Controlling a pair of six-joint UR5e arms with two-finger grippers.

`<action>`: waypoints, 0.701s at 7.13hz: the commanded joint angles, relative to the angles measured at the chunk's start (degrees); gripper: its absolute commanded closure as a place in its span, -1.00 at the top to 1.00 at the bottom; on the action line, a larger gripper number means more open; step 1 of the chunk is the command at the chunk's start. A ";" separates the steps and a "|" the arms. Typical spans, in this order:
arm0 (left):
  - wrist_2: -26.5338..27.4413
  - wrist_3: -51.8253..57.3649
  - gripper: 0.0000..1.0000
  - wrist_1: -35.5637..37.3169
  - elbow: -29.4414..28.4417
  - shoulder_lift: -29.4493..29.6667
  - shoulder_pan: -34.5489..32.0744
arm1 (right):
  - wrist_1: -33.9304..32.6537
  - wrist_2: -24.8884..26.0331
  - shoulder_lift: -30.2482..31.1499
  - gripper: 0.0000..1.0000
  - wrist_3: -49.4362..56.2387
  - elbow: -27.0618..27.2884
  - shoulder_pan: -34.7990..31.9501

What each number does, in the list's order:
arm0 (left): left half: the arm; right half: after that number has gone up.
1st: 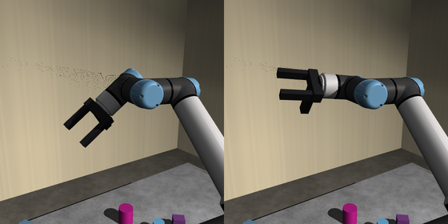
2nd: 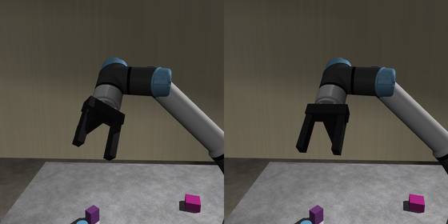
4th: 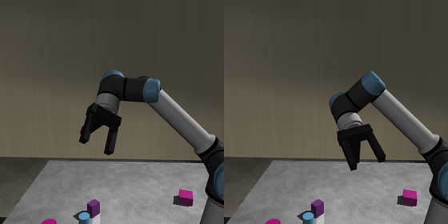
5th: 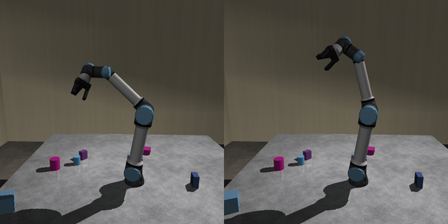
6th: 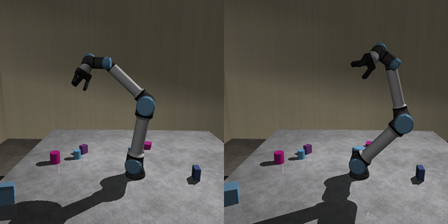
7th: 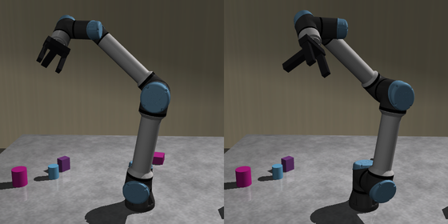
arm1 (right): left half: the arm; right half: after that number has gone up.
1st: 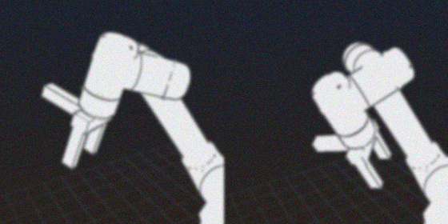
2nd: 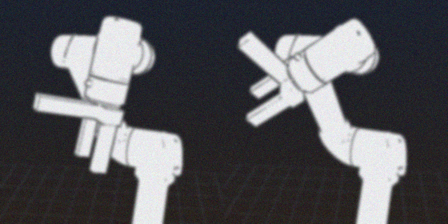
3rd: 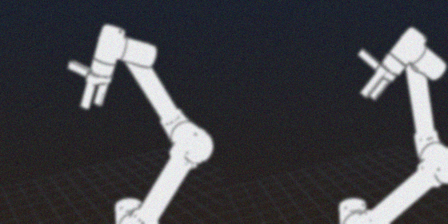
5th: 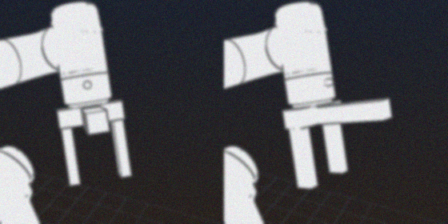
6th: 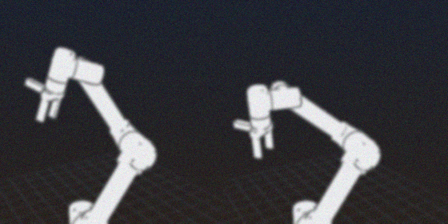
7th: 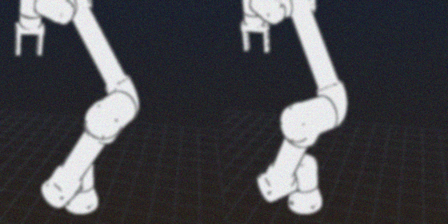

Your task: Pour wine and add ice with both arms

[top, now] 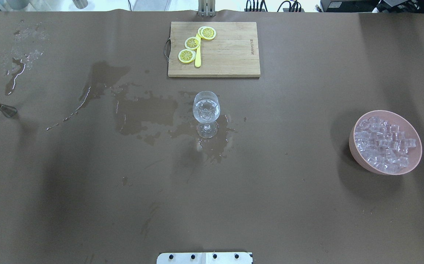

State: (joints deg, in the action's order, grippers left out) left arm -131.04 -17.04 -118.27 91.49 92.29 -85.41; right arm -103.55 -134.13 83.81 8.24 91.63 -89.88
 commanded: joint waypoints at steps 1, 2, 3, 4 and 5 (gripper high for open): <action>0.08 6.90 0.96 12.23 4.38 0.88 -1.41 | -0.16 -0.17 0.30 1.00 -0.06 -0.05 -0.21; 0.08 9.11 0.96 13.58 4.48 0.88 -2.29 | -0.24 0.01 0.39 1.00 -0.06 -0.05 -0.30; 0.43 11.31 0.96 14.63 4.40 0.79 -2.30 | -0.16 0.09 0.65 1.00 -0.06 0.04 -0.30; 0.52 14.11 0.96 16.21 4.05 0.79 -3.09 | -0.16 0.18 0.74 1.00 -0.06 -0.05 -0.30; 0.78 17.45 0.96 18.92 4.30 0.88 -3.70 | -0.16 0.18 0.83 1.00 -0.06 -0.05 -0.30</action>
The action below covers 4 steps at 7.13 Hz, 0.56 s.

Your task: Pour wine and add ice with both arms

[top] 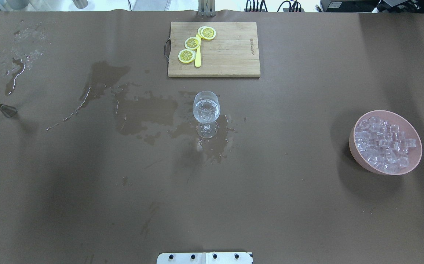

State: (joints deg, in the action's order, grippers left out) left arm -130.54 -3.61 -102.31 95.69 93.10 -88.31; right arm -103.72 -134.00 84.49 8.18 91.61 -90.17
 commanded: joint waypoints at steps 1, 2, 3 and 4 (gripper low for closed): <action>0.28 4.22 0.96 3.34 0.20 0.06 -1.07 | 0.01 0.14 0.14 1.00 0.00 -0.11 -0.01; 0.29 4.23 0.96 3.34 0.20 0.06 -1.51 | 0.01 0.14 0.14 1.00 0.00 -0.20 -0.01; 0.29 4.23 0.96 3.34 0.12 0.06 -1.60 | 0.01 0.14 0.14 1.00 0.00 -0.29 -0.01; 0.29 4.23 0.96 3.34 0.20 0.06 -1.60 | 0.10 0.14 0.14 1.00 0.00 -0.29 -0.01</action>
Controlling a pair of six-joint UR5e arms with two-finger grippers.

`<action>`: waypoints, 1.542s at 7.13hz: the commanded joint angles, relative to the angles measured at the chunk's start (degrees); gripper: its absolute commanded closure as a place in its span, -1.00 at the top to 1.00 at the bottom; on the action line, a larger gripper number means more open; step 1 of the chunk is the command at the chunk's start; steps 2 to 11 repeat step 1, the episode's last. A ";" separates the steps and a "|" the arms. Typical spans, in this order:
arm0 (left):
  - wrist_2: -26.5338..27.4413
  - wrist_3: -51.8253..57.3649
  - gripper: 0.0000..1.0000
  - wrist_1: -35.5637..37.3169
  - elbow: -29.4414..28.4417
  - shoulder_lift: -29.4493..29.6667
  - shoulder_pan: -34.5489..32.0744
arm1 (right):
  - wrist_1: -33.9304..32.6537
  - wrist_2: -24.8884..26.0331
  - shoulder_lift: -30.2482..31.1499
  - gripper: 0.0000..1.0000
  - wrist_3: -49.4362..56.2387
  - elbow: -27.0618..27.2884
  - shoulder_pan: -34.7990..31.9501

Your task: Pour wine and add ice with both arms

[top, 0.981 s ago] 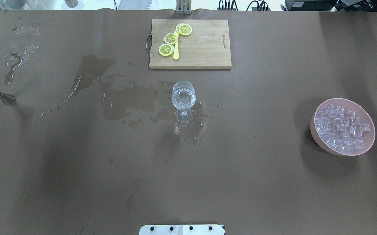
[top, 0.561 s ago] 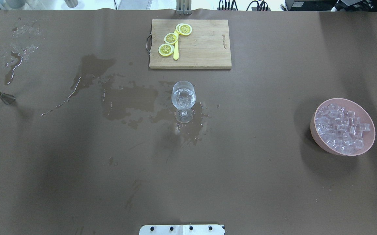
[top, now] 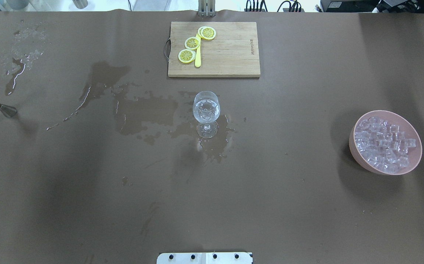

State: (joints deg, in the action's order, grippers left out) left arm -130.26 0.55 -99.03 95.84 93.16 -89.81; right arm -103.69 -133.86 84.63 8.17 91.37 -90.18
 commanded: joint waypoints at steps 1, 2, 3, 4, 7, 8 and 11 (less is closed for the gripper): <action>0.01 0.07 0.96 0.06 0.05 0.00 -0.10 | -0.02 0.00 0.00 1.00 0.00 -0.05 0.00; 0.01 0.07 0.96 0.06 0.05 0.00 -0.10 | -0.02 0.00 0.00 1.00 0.00 -0.05 0.00; 0.01 0.07 0.96 0.06 0.05 0.00 -0.10 | -0.02 0.00 0.00 1.00 0.00 -0.05 0.00; 0.01 0.07 0.96 0.06 0.05 0.00 -0.10 | -0.02 0.00 0.00 1.00 0.00 -0.05 0.00; 0.01 0.07 0.96 0.06 0.05 0.00 -0.10 | -0.02 0.00 0.00 1.00 0.00 -0.05 0.00; 0.01 0.07 0.96 0.06 0.05 0.00 -0.10 | -0.02 0.00 0.00 1.00 0.00 -0.05 0.00; 0.01 0.07 0.96 0.06 0.05 0.00 -0.10 | -0.02 0.00 0.00 1.00 0.00 -0.05 0.00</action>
